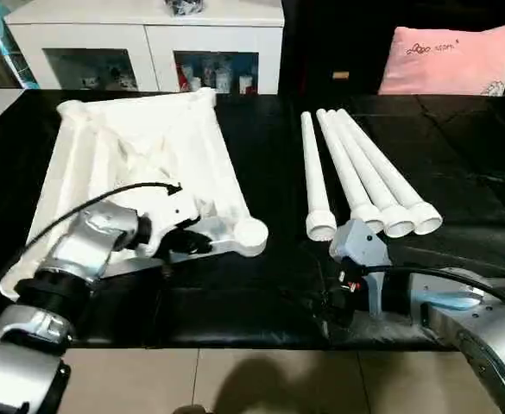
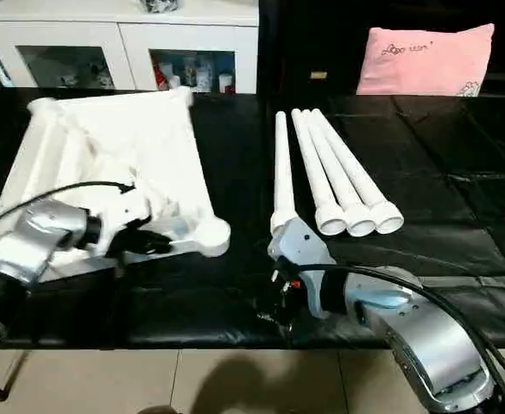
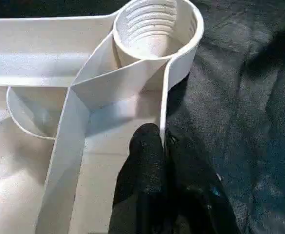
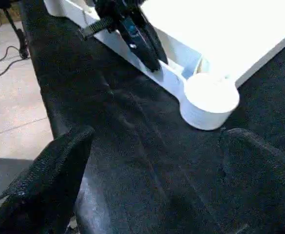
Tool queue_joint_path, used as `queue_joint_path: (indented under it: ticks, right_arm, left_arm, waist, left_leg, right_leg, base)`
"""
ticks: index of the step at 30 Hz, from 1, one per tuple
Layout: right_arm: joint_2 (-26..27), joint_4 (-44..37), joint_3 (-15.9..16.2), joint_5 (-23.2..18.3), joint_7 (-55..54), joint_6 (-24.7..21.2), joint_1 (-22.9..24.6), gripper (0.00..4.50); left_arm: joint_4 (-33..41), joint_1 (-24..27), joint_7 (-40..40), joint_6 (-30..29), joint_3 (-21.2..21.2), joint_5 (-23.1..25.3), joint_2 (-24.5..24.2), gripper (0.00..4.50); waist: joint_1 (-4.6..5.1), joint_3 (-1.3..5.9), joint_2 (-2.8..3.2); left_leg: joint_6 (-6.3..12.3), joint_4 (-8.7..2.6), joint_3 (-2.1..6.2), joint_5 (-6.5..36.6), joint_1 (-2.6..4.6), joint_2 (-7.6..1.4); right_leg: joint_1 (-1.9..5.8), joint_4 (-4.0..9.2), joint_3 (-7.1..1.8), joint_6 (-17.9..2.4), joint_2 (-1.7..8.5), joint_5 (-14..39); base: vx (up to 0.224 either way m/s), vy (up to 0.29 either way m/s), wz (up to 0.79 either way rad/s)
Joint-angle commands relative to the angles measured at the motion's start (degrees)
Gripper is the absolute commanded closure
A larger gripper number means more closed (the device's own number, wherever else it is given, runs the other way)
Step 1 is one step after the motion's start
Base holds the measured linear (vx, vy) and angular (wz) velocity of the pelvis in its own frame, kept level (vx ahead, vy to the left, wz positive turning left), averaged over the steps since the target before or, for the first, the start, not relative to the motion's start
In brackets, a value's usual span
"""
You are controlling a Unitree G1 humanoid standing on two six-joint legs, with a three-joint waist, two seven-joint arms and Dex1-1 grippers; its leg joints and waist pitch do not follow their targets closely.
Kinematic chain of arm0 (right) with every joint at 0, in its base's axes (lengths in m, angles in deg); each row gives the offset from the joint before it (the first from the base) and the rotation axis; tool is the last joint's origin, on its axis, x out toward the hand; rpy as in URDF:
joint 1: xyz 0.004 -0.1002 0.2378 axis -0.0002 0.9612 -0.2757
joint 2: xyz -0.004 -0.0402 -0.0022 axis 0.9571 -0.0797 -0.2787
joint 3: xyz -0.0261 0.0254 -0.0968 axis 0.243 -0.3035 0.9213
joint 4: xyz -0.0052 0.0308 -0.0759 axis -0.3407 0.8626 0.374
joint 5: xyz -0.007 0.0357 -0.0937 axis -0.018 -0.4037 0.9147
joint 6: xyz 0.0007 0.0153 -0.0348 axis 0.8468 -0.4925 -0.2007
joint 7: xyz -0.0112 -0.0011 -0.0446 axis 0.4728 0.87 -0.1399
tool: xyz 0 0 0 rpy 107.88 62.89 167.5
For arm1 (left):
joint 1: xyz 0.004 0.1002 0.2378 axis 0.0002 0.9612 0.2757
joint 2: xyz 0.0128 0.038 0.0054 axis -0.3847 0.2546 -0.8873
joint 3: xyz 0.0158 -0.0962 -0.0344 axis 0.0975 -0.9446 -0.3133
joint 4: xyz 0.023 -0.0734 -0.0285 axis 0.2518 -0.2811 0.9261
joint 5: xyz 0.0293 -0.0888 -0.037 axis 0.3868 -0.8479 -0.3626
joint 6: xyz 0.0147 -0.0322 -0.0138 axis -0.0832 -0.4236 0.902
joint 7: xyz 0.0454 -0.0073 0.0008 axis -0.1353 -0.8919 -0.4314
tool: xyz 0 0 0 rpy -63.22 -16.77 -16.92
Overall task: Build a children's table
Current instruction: Move table base
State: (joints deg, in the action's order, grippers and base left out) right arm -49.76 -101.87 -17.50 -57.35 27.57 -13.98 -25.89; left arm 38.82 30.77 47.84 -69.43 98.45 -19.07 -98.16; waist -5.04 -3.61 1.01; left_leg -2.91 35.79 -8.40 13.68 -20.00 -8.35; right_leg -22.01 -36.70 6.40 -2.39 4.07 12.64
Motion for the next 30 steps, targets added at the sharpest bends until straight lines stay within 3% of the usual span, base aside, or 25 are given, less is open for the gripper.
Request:
queue_joint_path:
  ticks: [1,6,8,16,19,25,30]
  right_arm:
    - [-0.1,0.6,-0.3,0.7,-0.3,0.4,-0.8,0.0]
    - [0.3,1.2,-0.5,0.7,-1.1,0.6,-0.9,0.0]
    - [0.5,1.6,-0.5,0.9,-1.5,0.7,-1.1,0.0]
    - [0.8,1.9,-0.7,1.2,-2.2,0.9,-1.3,0.0]
    - [0.8,2.0,-0.7,1.2,-2.2,1.0,-1.3,0.0]
    - [1.6,4.2,-1.1,2.7,-3.8,2.9,-1.8,0.0]
    - [3.3,5.7,-2.4,2.6,-5.4,3.5,-3.4,0.0]
  left_arm:
    - [0.7,0.4,-3.1,-2.6,-1.2,0.9,-0.3,4.46]
    - [2.3,0.9,-5.8,-4.6,-1.7,1.2,0.5,4.46]
    - [4.3,1.1,-7.7,-7.3,-2.1,1.2,1.3,4.46]
    - [7.4,2.7,-5.7,-6.9,-0.7,1.4,-0.1,4.46]
    - [7.8,2.9,-4.7,-6.7,-1.0,0.6,-0.6,3.95]
    - [12.1,3.6,-2.1,-7.5,-3.4,-2.2,-3.2,3.6]
    - [15.7,4.3,-1.4,-9.0,-4.9,-3.6,-4.9,3.27]
  waist:
    - [-0.31,3.68,0.52]
    - [-0.29,3.78,0.51]
    - [-0.28,3.81,0.72]
    - [-0.24,3.92,0.72]
    - [-0.26,3.92,0.77]
    - [-0.46,3.85,0.71]
    - [-0.29,3.79,0.81]
  left_leg:
    - [1.76,-4.5,1.89,2.7,-0.51,-5.19]
    - [1.94,-4.42,1.95,2.0,-0.64,-5.05]
    - [1.9,-4.37,2.01,1.7,-0.58,-5.2]
    - [2.86,-4.33,1.96,0.9,-0.6,-5.25]
    - [2.64,-4.31,1.91,1.2,-0.64,-5.19]
    - [1.49,-4.51,1.78,2.2,-0.45,-5.4]
    - [1.45,-4.5,1.68,2.0,-0.32,-5.38]
  right_leg:
    - [3.89,4.85,-4.96,-11.6,6.32,4.7]
    - [3.94,4.99,-4.92,-10.6,6.27,5.3]
    - [3.83,4.8,-4.87,-11.4,6.27,4.4]
    - [3.9,4.59,-4.86,-12.0,6.16,1.1]
    - [3.98,4.66,-4.9,-11.8,6.12,1.5]
    - [3.8,4.8,-4.92,-11.7,6.26,4.5]
    - [3.6,4.68,-4.92,-11.6,6.0,4.1]
  base:
    - [0.0,0.0,0.0]
    - [0.0,0.0,0.0]
    - [0.0,0.0,0.0]
    - [0.0,0.0,0.0]
    - [0.0,0.0,0.0]
    - [0.0,0.0,0.0]
    - [0.0,0.0,0.0]
